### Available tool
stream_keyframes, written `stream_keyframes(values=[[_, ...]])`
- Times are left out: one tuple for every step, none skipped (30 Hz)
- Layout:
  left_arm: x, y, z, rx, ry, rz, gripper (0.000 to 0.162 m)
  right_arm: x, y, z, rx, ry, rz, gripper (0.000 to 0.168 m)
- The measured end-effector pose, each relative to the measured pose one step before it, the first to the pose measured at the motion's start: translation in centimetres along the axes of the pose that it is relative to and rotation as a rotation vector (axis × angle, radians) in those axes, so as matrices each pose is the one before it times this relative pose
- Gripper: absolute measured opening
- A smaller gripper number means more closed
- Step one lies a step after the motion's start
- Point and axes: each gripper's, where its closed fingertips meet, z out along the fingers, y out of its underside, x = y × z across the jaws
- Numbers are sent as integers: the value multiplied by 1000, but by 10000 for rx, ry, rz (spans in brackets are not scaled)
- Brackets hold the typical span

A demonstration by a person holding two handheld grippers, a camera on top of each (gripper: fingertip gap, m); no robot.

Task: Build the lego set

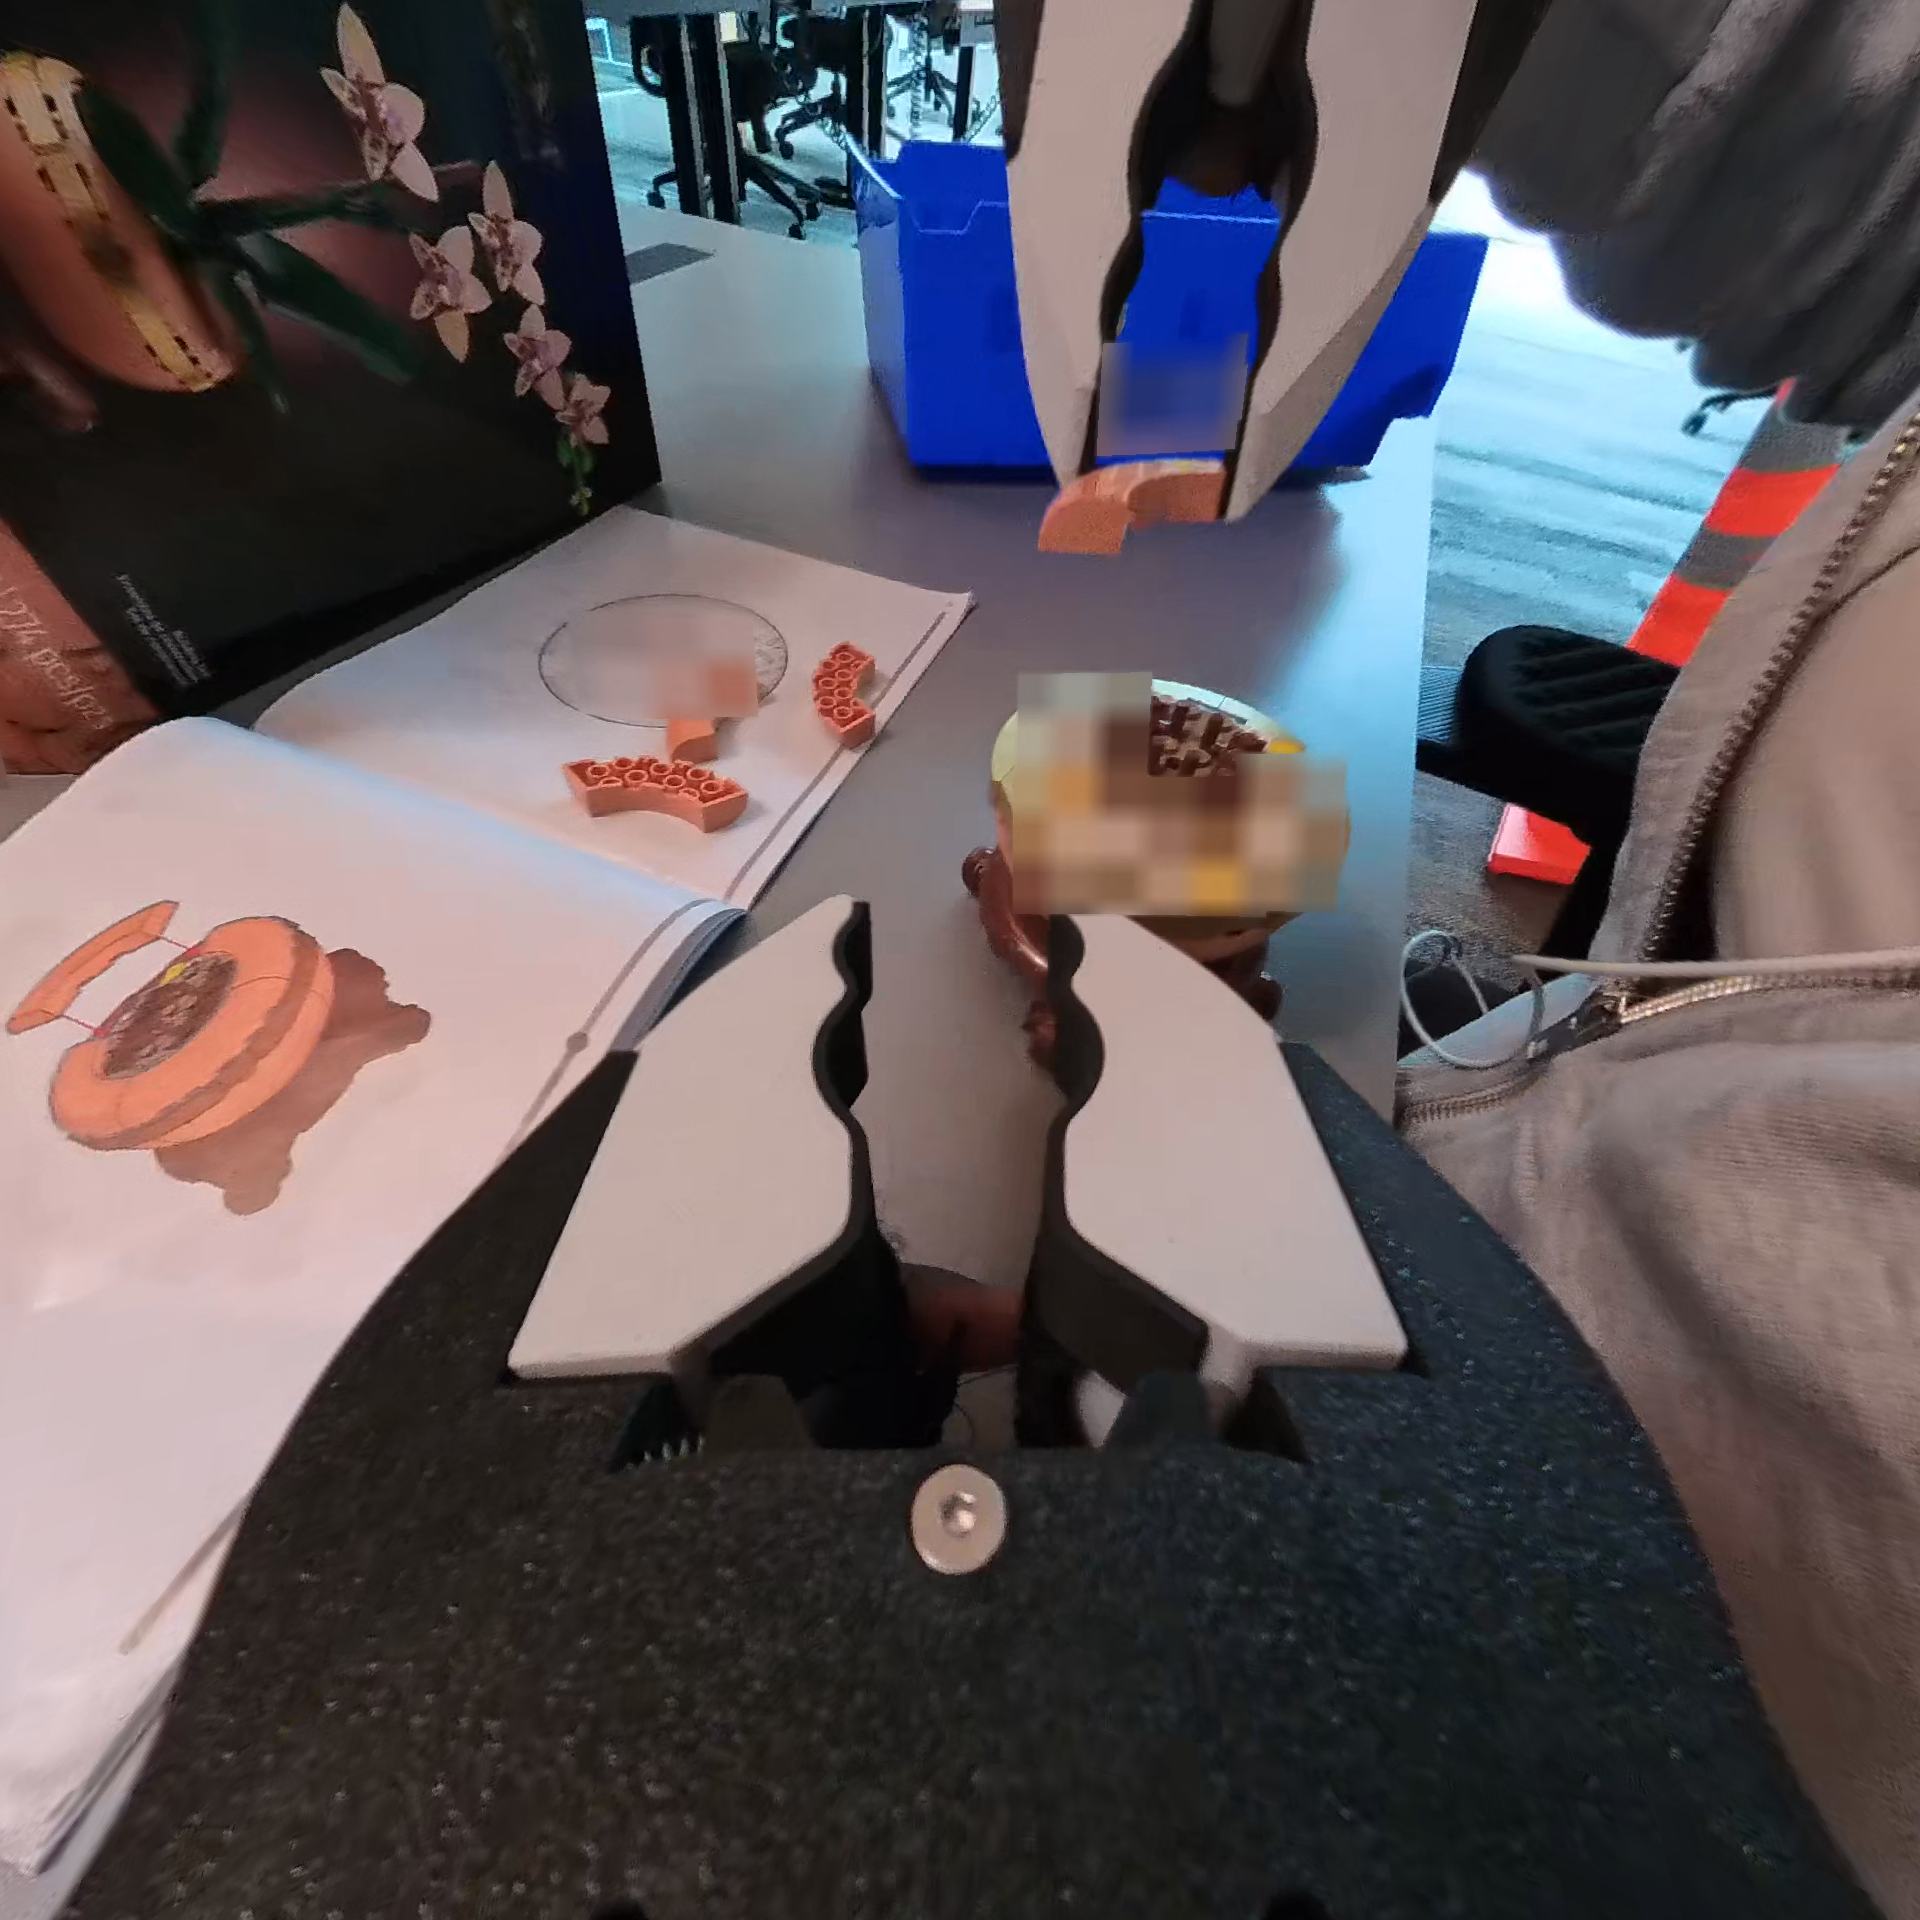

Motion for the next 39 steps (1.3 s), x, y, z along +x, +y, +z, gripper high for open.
stream_keyframes(values=[[141,10,-55,-9,48,-61,32,116,-8,238,-189,26,-140,29],[179,0,-68,-18,50,-21,33,22,20,316,-172,-79,-12,29],[260,-67,-43,7,70,26,34,29,-40,364,-118,-65,63,29],[302,-131,-9,43,78,57,34,68,-58,370,-95,-5,66,29],[337,-156,53,50,80,64,34,-14,8,346,-123,-30,-6,29],[347,-99,103,19,92,62,34,-52,47,292,-143,-30,-104,29],[331,-36,135,-22,96,65,34,48,125,237,-176,61,-172,29],[276,24,136,-42,79,74,34,86,173,195,-195,72,-190,29],[192,47,133,-39,49,74,34,46,140,166,-166,35,-190,29],[135,78,125,-41,32,60,34,24,74,166,-121,20,-186,29],[109,79,108,-41,25,38,34,-79,-29,153,-55,-47,-204,29],[79,42,88,-23,15,20,34,-148,-125,134,-3,-81,-235,29],[62,3,70,-1,9,17,34,-69,-166,103,31,-14,-263,29],[71,-24,60,9,11,25,34,35,-138,58,31,69,-275,29],[56,-45,46,3,5,37,34,179,-26,43,-12,169,-261,29],[28,-30,38,-9,-12,46,34,236,95,23,-73,196,-247,29],[-10,-9,42,-22,-26,45,34,174,125,32,-75,143,-224,29],[-20,-5,32,-23,-30,37,34,52,69,67,-39,41,-169,29],[-28,3,29,-11,-24,27,34,-21,4,65,-2,-30,-103,29],[-21,-15,31,4,-19,11,34,-11,-97,72,65,-31,-40,29],[-28,1,32,8,-15,-2,34,27,-108,53,81,-12,-1,29],[-33,41,27,-8,-20,-5,34,36,9,49,7,-14,1,29],[-41,78,22,-32,-24,0,34,150,164,34,-67,42,7,29],[-43,90,24,-43,-21,9,34,165,226,34,-88,40,25,29],[-13,63,-2,-29,-9,14,34,63,118,33,-9,-45,50,29],[7,16,-1,-5,4,11,34,-7,-63,34,92,-87,65,28],[19,-5,2,4,10,6,34,-56,-137,23,109,-100,41,28],[-1,3,-2,-2,4,8,33,-33,-130,25,64,-67,13,28],[-21,5,-3,-4,-10,11,33,9,-15,23,-34,-24,5,28],[-33,-8,4,5,-14,6,33,44,96,38,-113,-5,17,28],[-18,-24,13,17,1,-2,33,-16,99,56,-113,-41,18,28],[16,-40,14,23,19,-2,33,-69,-14,34,-14,-64,19,28],[10,-36,19,17,18,6,33,-65,-106,-6,72,-65,22,28],[3,-21,34,8,11,19,33,-35,-11,22,18,-38,33,28],[0,-30,31,9,5,26,33,0,21,12,13,-23,47,28],[-13,-35,33,12,-1,21,33,-20,12,-5,21,-32,59,28],[-22,-24,29,13,2,9,33,-11,21,-8,17,-31,75,28],[-2,-29,15,12,6,2,33,1,10,6,15,-31,77,28],[-13,-19,11,13,5,0,33,-13,0,-4,9,-33,69,28]])
